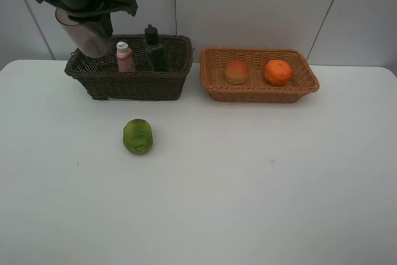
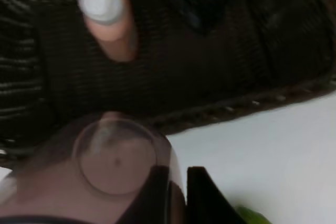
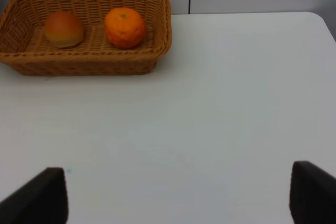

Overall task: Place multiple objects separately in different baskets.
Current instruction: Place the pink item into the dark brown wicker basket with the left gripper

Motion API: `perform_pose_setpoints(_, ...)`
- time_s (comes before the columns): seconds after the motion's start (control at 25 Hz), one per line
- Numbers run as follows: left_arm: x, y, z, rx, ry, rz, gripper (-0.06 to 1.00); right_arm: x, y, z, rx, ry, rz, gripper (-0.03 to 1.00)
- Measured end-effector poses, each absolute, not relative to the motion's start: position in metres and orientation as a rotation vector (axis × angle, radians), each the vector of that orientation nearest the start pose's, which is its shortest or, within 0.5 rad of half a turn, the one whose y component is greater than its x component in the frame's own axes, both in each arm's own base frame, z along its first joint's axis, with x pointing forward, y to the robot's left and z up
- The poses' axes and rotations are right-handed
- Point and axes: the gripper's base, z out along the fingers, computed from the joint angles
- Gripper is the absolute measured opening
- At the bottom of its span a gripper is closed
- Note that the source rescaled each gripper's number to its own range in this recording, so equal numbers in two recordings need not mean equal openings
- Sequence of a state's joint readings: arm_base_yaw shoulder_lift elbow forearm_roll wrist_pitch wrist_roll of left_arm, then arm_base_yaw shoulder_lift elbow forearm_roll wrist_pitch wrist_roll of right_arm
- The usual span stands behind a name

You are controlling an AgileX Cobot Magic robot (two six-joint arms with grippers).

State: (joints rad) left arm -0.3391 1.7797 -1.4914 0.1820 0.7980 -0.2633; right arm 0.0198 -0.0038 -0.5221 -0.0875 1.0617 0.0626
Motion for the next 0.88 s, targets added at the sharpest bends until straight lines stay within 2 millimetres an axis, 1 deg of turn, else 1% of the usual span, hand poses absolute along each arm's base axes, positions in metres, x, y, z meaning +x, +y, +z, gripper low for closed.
perform_pose_setpoints(0.16, 0.391, -0.091, 0.291, 0.114, 2.481, -0.004, 0.00, -0.008, -0.007, 0.284, 0.049, 2.016, -0.052, 0.84)
perform_pose_setpoints(0.24, 0.398, -0.080, 0.289, 0.081, 2.448, -0.005, 0.00, -0.008, -0.007, 0.284, 0.049, 2.016, -0.052, 0.84)
perform_pose_setpoints(0.32, 0.406, -0.074, 0.282, 0.067, 2.426, -0.004, 0.00, -0.008, -0.007, 0.284, 0.049, 2.016, -0.052, 0.84)
perform_pose_setpoints(0.4, 0.414, -0.074, 0.271, 0.071, 2.420, -0.007, 0.00, -0.008, -0.007, 0.284, 0.049, 2.016, -0.052, 0.84)
perform_pose_setpoints(0.64, 0.431, -0.078, 0.226, 0.113, 2.465, 0.009, 0.00, -0.008, -0.007, 0.284, 0.049, 2.016, -0.052, 0.84)
perform_pose_setpoints(0.76, 0.438, -0.080, 0.209, 0.124, 2.463, 0.002, 0.00, -0.008, -0.007, 0.284, 0.049, 2.016, -0.052, 0.84)
perform_pose_setpoints(0.88, 0.442, -0.082, 0.200, 0.130, 2.449, -0.009, 0.00, -0.008, -0.007, 0.284, 0.049, 2.016, -0.052, 0.84)
